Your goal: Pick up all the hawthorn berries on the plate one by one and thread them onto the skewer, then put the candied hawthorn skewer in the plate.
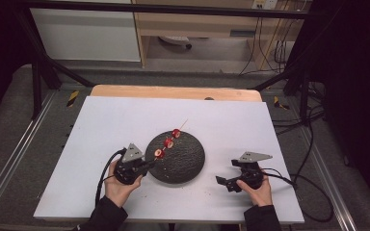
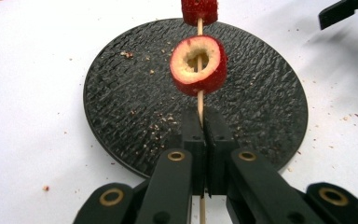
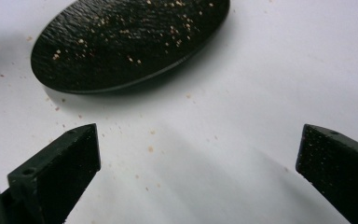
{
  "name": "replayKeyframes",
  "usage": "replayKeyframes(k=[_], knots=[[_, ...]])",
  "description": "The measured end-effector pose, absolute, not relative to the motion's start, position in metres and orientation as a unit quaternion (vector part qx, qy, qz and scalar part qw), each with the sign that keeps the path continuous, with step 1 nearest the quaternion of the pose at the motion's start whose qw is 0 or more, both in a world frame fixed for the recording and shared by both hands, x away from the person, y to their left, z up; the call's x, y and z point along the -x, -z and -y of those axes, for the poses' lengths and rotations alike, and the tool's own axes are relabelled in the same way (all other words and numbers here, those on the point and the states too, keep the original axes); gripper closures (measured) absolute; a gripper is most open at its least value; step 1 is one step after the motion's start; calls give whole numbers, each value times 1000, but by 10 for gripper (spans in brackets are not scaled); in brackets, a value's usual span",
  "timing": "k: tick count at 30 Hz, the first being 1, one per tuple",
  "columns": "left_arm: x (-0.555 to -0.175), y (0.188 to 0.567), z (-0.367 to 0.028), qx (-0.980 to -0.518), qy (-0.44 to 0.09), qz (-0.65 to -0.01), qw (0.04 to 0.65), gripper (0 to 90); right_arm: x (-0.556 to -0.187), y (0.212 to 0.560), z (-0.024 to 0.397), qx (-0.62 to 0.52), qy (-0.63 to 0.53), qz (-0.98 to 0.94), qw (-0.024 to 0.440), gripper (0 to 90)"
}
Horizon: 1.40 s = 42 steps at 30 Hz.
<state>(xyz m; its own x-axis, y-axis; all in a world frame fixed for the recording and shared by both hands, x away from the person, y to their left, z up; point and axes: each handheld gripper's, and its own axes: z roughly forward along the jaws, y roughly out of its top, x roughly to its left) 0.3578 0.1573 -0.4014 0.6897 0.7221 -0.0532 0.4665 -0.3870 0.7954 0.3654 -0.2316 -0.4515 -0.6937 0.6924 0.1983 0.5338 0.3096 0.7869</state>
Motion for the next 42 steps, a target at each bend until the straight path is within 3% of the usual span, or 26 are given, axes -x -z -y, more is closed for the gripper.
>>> replayKeyframes(k=[42], knots=[[-391,421,-117,-874,-146,-373,274,881,-358,458,248,-387,-449,-801,87,6]])
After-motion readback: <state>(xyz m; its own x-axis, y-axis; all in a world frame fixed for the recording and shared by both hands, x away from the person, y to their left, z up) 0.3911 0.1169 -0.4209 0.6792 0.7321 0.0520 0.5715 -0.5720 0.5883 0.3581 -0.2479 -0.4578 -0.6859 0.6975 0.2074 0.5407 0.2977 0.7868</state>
